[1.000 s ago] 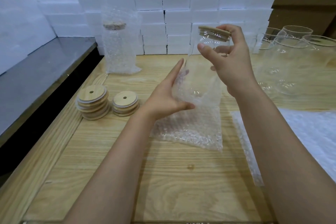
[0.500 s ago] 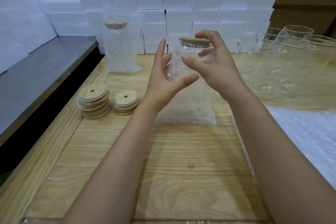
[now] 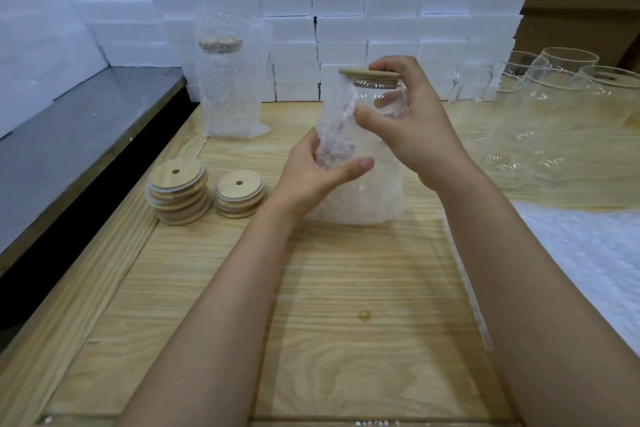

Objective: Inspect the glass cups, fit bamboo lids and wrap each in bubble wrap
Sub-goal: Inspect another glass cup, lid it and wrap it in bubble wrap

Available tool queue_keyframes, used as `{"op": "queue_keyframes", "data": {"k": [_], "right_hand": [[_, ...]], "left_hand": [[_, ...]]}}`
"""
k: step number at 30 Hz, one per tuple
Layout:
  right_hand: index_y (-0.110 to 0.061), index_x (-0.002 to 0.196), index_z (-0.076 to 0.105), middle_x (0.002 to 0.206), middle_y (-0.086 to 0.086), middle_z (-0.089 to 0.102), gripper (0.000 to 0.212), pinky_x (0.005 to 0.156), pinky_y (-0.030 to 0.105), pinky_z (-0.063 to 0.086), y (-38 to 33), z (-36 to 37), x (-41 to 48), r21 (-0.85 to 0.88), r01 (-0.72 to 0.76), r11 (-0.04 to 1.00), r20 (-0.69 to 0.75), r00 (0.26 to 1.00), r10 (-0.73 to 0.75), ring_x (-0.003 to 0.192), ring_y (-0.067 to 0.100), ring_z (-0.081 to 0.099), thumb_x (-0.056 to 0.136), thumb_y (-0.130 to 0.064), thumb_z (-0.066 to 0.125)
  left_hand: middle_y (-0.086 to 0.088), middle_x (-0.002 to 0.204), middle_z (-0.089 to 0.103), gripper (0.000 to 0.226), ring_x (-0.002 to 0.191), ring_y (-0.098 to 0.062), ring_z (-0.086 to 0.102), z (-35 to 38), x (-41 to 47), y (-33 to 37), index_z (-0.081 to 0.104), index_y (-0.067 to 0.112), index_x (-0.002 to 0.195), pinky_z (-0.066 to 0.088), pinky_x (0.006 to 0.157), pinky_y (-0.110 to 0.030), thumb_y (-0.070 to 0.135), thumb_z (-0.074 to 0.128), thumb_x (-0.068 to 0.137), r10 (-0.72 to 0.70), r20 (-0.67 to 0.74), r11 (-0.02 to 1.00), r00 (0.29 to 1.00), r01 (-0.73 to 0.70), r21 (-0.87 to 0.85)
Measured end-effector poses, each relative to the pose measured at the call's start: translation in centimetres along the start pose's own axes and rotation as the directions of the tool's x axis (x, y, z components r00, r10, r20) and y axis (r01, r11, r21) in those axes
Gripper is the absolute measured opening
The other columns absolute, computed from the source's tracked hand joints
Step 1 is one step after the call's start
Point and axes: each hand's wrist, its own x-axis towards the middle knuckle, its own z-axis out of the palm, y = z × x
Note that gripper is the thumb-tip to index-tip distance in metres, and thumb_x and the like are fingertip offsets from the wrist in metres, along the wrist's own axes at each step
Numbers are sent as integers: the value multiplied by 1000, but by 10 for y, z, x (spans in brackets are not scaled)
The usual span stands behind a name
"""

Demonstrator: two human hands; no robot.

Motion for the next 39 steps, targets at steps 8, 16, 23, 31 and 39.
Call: {"op": "queue_keyframes", "data": {"k": [8,16,23,31,39], "right_hand": [[-35,111,48,93,-21,53,38,80,36,51,-6,1,-2,-40,-27,999,79,996,30,82,7,53,81,-29,71],[-32,107,48,99,-18,54,35,81,36,49,-10,-1,-4,-61,-5,998,96,995,11,91,20,55,81,-31,71],[-37,109,46,96,-17,55,35,72,25,45,-11,-1,-4,-119,7,993,136,991,10,85,14,54,82,-36,69],[-35,133,48,120,-13,59,35,81,31,56,-13,-41,2,142,-110,984,199,977,80,104,5,60,100,-24,46],[-20,101,68,103,4,61,35,82,33,52,-14,-52,1,190,-50,980,154,988,20,93,15,57,74,-4,51]], "left_hand": [[6,109,71,60,106,-15,67,9,1,5,58,29,113,54,93,-45,37,83,59,7,-46,992,999,-12,-124],[15,113,67,67,109,-4,63,0,-2,6,53,38,118,53,83,-24,44,81,58,17,37,999,999,-15,-47],[22,110,68,64,108,-4,64,4,-2,7,51,41,114,56,78,-28,40,81,57,14,20,995,1000,-12,-102],[-10,112,68,75,102,-27,68,4,0,1,51,21,123,55,74,-38,39,82,57,-18,-33,987,999,13,-161],[-2,107,70,70,102,-20,68,7,-1,-2,55,21,117,54,78,-28,36,81,54,-32,-21,985,999,28,-168]]}}
